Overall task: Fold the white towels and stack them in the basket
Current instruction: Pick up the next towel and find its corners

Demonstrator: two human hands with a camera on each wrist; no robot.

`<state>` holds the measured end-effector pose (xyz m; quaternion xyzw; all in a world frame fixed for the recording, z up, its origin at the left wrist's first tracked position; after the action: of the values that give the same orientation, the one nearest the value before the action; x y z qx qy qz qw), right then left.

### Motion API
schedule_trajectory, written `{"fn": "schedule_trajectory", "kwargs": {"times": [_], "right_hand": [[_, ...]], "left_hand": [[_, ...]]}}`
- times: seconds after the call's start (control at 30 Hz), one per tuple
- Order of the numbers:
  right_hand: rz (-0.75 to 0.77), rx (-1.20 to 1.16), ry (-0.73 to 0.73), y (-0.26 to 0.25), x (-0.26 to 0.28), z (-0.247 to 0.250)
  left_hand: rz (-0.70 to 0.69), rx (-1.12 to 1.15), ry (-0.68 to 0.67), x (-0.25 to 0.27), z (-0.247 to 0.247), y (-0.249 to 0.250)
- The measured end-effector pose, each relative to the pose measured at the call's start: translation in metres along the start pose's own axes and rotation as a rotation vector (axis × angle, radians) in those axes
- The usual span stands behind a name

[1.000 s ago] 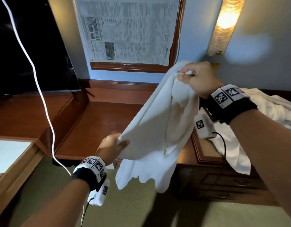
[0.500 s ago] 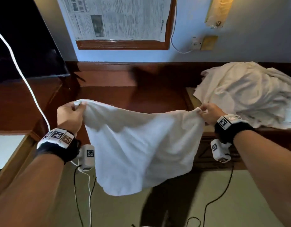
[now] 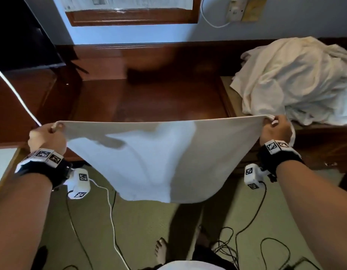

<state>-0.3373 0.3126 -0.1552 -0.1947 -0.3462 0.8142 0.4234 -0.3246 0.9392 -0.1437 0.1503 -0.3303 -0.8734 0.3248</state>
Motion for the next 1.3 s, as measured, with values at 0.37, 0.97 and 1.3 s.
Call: {"fn": "schedule_trajectory", "kwargs": {"times": [0.37, 0.97, 1.3], "right_hand": [[-0.388, -0.344, -0.102, 0.036, -0.034, -0.082], [-0.301, -0.869, -0.122, -0.227, -0.148, -0.219], [0.024, 0.033, -0.606, -0.135, -0.137, -0.367]], "left_hand": [[0.283, 0.614, 0.18, -0.05, -0.073, -0.084], [0.203, 1.046, 0.267, -0.247, -0.15, 0.136], [0.021, 0.342, -0.519, -0.243, -0.303, 0.09]]}}
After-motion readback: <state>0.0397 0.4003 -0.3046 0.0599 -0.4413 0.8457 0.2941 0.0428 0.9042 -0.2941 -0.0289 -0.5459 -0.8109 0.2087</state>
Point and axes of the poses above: each hand's wrist, its own x-axis away from the middle knuckle, its own z-axis out of the back of the hand, y = z × x, the point moved 4 cm from there along -x, towards the middle knuckle, and after that the axes turned 8 degrees about -z, right-handed, at the moved point
